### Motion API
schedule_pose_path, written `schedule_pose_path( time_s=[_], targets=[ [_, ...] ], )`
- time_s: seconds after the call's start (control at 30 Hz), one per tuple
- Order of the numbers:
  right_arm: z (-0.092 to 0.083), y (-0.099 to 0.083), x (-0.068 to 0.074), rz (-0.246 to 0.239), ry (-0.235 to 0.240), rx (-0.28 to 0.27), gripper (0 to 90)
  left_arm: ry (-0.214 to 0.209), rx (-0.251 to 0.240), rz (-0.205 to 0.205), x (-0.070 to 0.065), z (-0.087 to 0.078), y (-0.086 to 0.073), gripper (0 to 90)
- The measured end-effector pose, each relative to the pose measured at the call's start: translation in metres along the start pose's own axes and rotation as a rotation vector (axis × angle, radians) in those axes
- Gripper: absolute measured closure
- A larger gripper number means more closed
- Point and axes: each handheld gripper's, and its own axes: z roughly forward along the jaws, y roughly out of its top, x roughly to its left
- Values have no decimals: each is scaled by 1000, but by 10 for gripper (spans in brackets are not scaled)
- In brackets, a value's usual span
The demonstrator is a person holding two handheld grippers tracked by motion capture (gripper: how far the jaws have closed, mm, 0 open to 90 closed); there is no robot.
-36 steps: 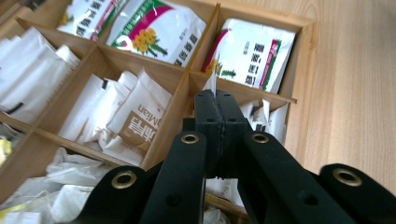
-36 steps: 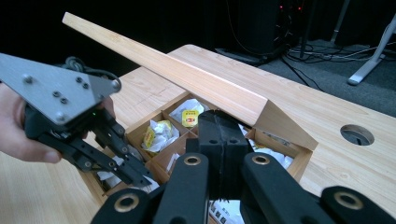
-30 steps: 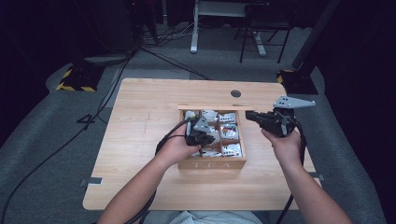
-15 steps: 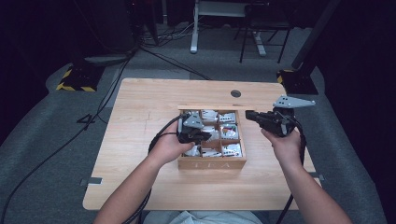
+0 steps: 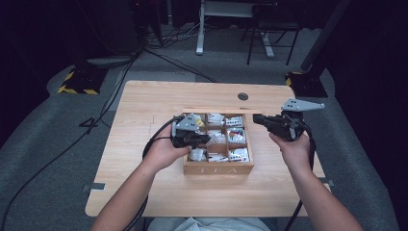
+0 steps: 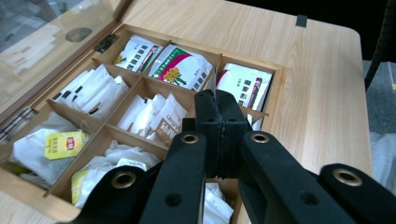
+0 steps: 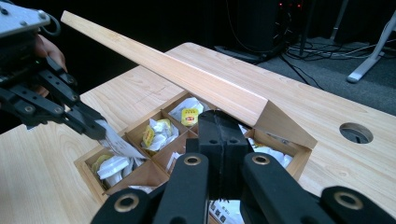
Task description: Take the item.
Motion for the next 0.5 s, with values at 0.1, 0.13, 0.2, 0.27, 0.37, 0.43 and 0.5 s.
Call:
schedule_pose_path(
  time_s=[0.1, 0.13, 0.2, 0.27, 0.37, 0.43, 0.5],
  targets=[
    [0, 0, 0, 1, -1, 1, 900, 2, -12, -8, 0, -6, -2, 898],
    [0, 0, 0, 1, -1, 1, 900, 4, -18, -9, 1, -9, -3, 898],
    [0, 0, 0, 1, -1, 1, 900, 7, -24, -12, 1, -12, -3, 898],
    [0, 0, 0, 0, -2, 4, 900, 10, -28, -15, 2, -16, -4, 898],
    [0, 0, 0, 2, -2, 4, 900, 16, -28, -9, 3, -21, -6, 898],
    [0, 0, 0, 0, -2, 4, 900, 16, -29, -7, 3, -23, -7, 898],
    [0, 0, 0, 2, -2, 4, 900, 18, -32, -11, 4, -25, -8, 898]
  ],
)
